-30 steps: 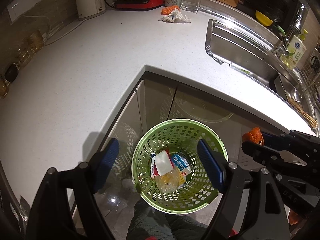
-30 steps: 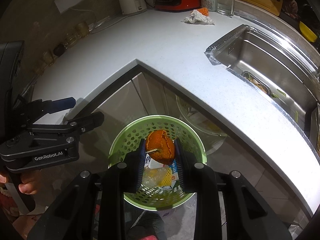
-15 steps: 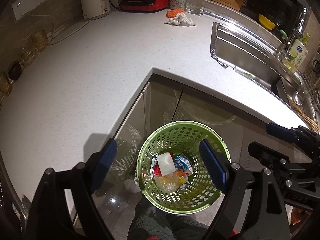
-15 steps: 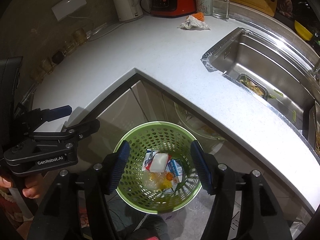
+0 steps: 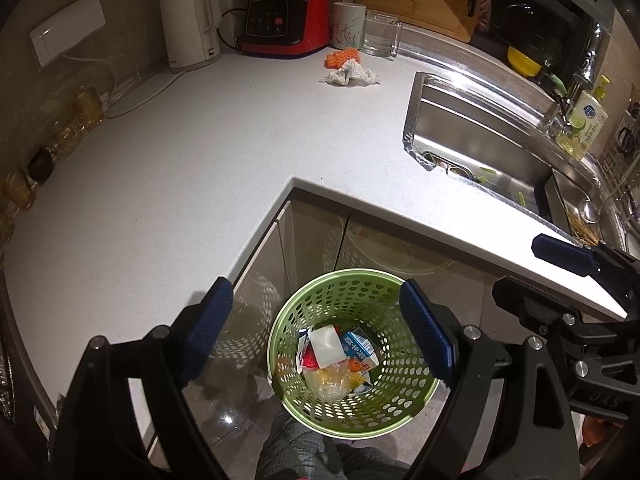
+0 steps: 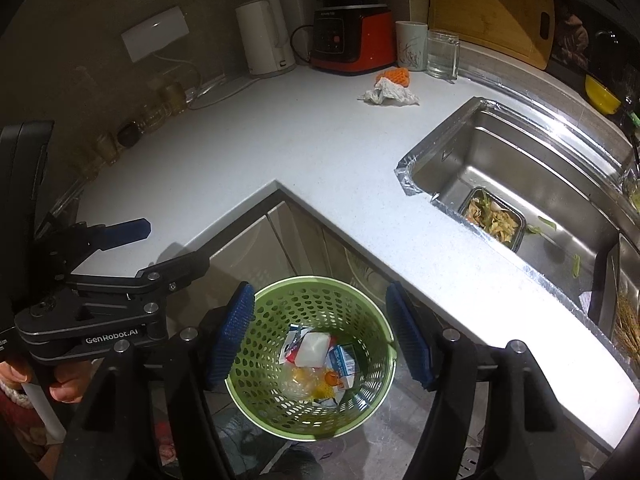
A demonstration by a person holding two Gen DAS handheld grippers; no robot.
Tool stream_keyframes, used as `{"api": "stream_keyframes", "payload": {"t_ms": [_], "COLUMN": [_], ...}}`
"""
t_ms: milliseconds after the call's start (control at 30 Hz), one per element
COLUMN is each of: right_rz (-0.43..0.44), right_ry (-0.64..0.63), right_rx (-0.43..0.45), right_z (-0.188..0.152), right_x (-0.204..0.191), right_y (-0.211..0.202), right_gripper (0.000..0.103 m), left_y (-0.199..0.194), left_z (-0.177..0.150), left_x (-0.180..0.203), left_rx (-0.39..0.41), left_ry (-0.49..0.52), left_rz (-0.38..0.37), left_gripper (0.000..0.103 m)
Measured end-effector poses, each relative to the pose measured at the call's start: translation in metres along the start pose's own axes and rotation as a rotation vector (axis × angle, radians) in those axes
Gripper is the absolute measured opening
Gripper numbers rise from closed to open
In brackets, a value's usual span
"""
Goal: Collect trash
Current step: 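Grasp the orange foam net with the left tool while the right grasps the white tissue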
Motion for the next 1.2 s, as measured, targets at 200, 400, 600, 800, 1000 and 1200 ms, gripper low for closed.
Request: {"api": "stream_keyframes", "payload": {"t_ms": [200,400,600,800,1000,1200], "right_rz": [-0.017,-0.032,-0.051,-0.065,-0.077,-0.087], "right_ry": [0.006,0.029,0.069,0.079,0.065,0.041], "right_rx": [0.029,0.054,0.081,0.060,0.009,-0.046], "right_z": [0.028,0.079,0.141,0.189,0.216,0.229], "right_x": [0.016,0.038,0.067,0.091,0.109,0.119], "right_y": [0.012,0.046,0.100,0.173,0.243,0.296], "right_gripper": [0.073,0.078,0.083,0.083,0.083,0.083], "left_y": [0.015,0.053,0.103,0.152,0.190,0.219], "left_z": [0.032,0.085,0.144,0.188,0.215,0.230], "left_x": [0.001,-0.001,-0.013,-0.030,-0.043,-0.049], "left_rx": [0.021,0.043,0.065,0.067,0.063,0.049], "left_ry": [0.017,0.046,0.058,0.085,0.095,0.084], "left_rz": [-0.011,-0.037,-0.078,-0.102,-0.125,-0.140], "left_gripper": [0.086,0.086,0.087,0.089,0.093,0.095]}}
Point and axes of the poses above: each gripper's, at about its wrist camera, not at the fingertips, and y roughly the way its jaws point, x to its right, z to its top, the point moved 4 cm from there along y, roughly the way its jaws point, and after that the axes turned 8 degrees about x, right-handed, at the moved point
